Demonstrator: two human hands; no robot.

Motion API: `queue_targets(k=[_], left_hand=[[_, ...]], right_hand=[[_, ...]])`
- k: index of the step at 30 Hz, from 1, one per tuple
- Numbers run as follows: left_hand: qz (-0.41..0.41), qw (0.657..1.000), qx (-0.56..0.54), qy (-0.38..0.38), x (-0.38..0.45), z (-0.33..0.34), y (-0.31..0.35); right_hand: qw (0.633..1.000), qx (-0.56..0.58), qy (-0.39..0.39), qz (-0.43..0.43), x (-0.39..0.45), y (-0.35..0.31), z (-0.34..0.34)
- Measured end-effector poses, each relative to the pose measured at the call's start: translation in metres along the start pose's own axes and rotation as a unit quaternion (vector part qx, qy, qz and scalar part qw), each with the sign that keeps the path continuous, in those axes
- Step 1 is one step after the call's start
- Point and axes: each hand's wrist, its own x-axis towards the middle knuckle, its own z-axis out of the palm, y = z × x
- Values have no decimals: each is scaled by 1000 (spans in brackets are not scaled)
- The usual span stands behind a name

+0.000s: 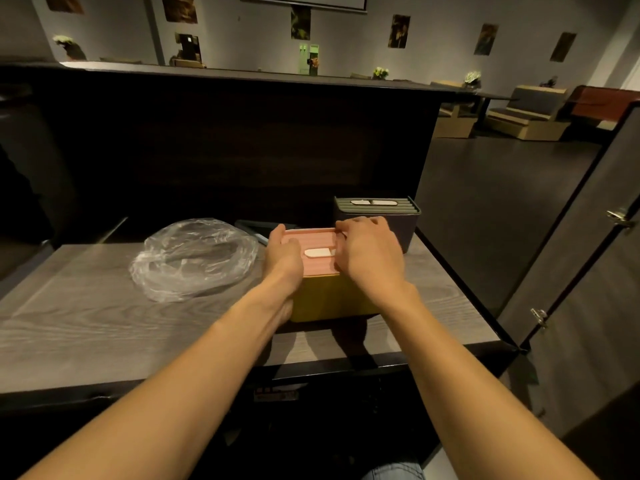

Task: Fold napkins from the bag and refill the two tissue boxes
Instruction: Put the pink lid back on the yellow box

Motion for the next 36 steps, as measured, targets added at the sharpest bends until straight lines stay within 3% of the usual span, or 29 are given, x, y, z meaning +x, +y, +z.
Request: queue_targets(k=[2, 6, 12, 20, 23, 28, 30, 31, 33, 34, 36], left_hand=[[-26, 997, -58, -51, 2, -4, -1], [-59, 984, -119, -121, 9, -1, -1], [-79, 976, -134, -150, 18, 49, -15], [-54, 977, -131, -161, 55, 87, -36], [-17, 991, -54, -125, 54, 73, -30], [139, 986, 77, -53, 58, 25, -32], [215, 961, 173, -29, 55, -10, -32], [274, 925, 263, 16, 60, -31, -34], [367, 812, 443, 97, 78, -78, -40], [355, 773, 518, 88, 90, -102, -41], [255, 767, 588, 23, 109, -141, -48]], right_hand=[[999, 50, -16, 1, 0, 2, 0], [998, 31, -57, -17, 5, 17, -6], [997, 2, 79, -9, 10, 59, -7], [995, -43, 92, -23, 23, 84, -19], [981, -132, 131, -60, 19, 55, -22], [976, -80, 138, -147, 19, -30, 8], [981, -29, 109, -159, 23, -51, 28], [984, -3, 84, -157, 25, -59, 40], [989, 18, 24, -143, 31, -70, 70], [992, 24, -8, -126, 34, -75, 84], [993, 54, -67, -85, 40, -80, 110]])
